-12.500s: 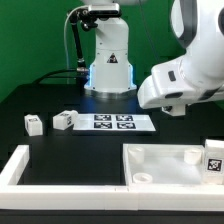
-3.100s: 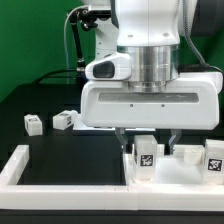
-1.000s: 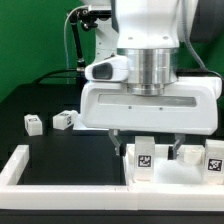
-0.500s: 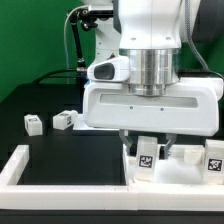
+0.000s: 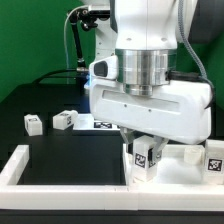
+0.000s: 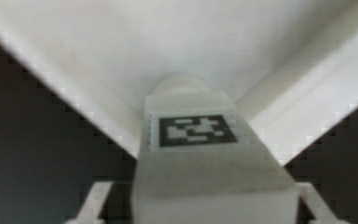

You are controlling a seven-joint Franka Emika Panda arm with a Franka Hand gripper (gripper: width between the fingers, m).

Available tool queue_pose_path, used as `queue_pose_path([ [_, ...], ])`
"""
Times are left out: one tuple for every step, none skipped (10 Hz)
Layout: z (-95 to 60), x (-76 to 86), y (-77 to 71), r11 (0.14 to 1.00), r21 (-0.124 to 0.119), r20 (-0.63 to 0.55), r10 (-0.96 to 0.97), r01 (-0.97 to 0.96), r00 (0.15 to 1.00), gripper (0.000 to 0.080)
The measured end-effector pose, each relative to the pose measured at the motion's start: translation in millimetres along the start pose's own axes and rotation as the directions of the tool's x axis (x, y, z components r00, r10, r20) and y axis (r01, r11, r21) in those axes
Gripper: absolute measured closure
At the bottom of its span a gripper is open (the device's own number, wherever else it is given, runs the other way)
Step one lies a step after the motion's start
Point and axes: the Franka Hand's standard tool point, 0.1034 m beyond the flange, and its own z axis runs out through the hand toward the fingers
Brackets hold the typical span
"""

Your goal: Assemble square table

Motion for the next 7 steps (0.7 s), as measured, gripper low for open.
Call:
queue_pose_path([
  [1.4, -0.2, 1.1, 0.976, 0.019, 0.019, 0.215, -0.215, 0.976, 0.0507],
  [1.4, -1.1, 0.8, 0.908, 0.037, 0.062, 0.414, -0.417, 0.908, 0.0507],
  [1.6, -2.6, -0.8, 0.816, 0.047, 0.122, 0.567, -0.576, 0.814, 0.0505],
  [1.5, -3.3, -1.1, 0.784, 0.040, 0.128, 0.611, -0.620, 0.781, 0.0505],
  [1.8, -3.7, -1.4, 0.768, 0.037, 0.129, 0.631, -0.640, 0.765, 0.0505],
  [2.3, -3.8, -1.2, 0.787, 0.040, 0.127, 0.608, -0.616, 0.784, 0.0396],
  [2.7, -4.9, -1.5, 0.825, 0.045, 0.121, 0.555, -0.563, 0.823, 0.0262],
])
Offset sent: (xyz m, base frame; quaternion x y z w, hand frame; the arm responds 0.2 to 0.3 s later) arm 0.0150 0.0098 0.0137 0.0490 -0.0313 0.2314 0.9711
